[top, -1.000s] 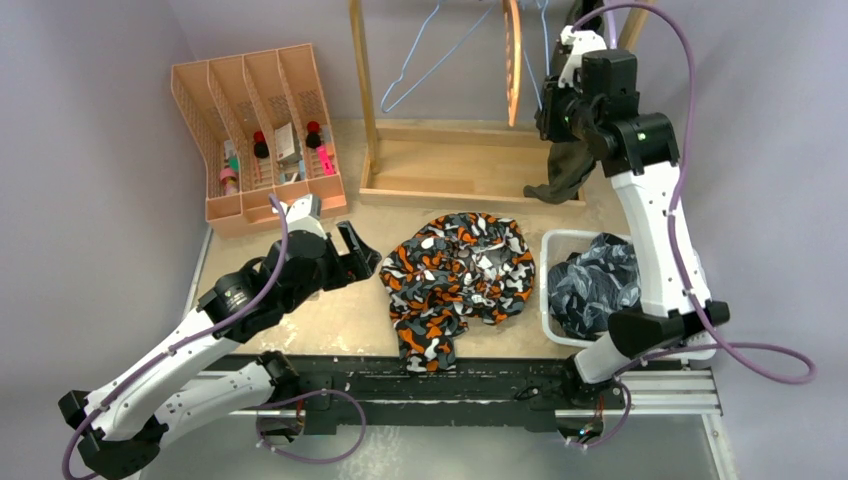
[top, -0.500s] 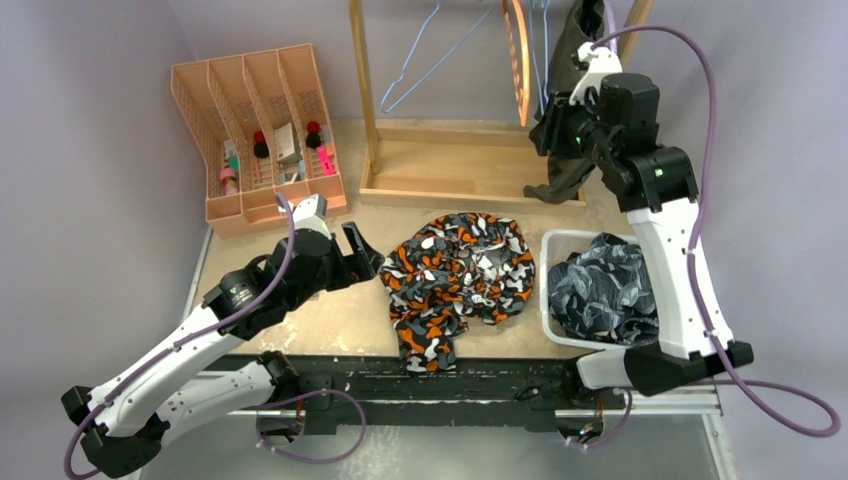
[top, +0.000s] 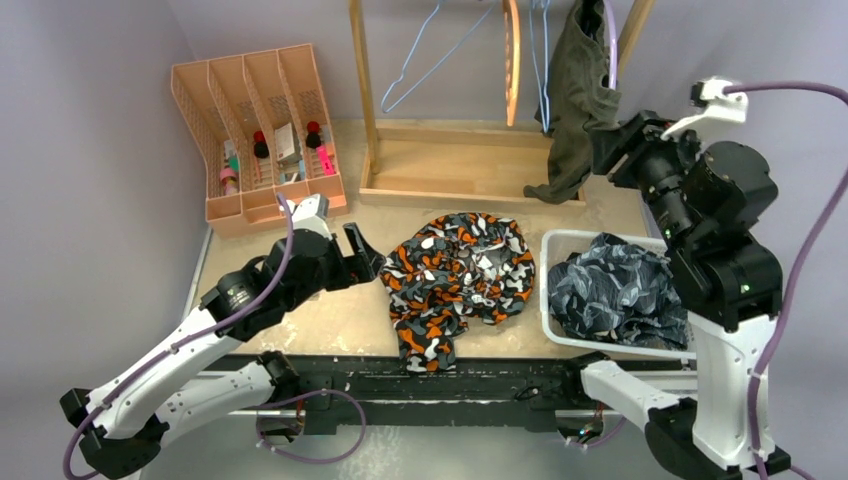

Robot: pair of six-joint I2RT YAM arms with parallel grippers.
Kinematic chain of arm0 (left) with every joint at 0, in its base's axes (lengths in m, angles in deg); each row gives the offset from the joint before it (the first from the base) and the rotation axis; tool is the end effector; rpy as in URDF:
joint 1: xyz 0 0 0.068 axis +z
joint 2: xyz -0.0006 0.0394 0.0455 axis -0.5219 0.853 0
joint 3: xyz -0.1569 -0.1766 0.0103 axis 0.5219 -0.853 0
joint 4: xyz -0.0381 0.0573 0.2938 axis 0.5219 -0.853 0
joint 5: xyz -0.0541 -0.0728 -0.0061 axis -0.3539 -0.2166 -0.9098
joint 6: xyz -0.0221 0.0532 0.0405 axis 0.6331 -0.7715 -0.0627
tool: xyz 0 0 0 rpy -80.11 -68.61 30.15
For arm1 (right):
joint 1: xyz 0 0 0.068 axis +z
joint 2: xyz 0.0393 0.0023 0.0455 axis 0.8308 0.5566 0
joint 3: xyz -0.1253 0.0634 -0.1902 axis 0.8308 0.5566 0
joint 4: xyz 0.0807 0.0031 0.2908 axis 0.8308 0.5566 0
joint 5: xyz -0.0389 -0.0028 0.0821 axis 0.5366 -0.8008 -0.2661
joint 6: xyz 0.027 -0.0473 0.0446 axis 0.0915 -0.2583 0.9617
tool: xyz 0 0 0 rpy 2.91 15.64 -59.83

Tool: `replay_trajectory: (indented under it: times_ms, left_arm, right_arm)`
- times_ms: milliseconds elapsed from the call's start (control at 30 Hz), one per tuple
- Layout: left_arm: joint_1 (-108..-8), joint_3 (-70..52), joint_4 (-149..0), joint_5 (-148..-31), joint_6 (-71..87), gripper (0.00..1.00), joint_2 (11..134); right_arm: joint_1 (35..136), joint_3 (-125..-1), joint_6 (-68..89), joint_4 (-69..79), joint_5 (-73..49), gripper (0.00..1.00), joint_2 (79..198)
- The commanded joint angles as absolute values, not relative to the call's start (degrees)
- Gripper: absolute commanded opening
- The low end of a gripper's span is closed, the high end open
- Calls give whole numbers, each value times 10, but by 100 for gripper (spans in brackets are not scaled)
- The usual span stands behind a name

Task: Remove the shorts from the hanger
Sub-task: Place the hanger on the clothes rod.

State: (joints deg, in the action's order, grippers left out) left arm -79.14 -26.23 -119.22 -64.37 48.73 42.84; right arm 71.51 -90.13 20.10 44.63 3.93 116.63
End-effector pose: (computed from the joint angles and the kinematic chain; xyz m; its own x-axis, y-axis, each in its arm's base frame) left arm 0.1763 -0.1685 0.3121 -0.6519 -0.4021 -0.6429 0.0476 0.8245 -0.5639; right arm 0.1981 0.0462 0.5574 0.0181 0.2980 -0.9544 -0.1420 0.9456 0.2926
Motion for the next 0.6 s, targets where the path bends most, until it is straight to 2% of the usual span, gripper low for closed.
replay_trajectory:
  times_ms: [0, 167, 400, 567]
  left_arm:
    - [-790, -265, -1159, -647, 499, 89, 416]
    - [-790, -267, -1148, -662, 509, 90, 416]
    - [-790, -262, -1170, -655, 508, 90, 408]
    - [-790, -255, -1194, -640, 513, 90, 398]
  right_arm:
    - [715, -908, 205, 430, 200, 55, 1158]
    - [714, -957, 198, 492, 263, 56, 1230]
    - [709, -991, 181, 486, 215, 67, 1308]
    - [688, -1034, 183, 500, 192, 69, 1350]
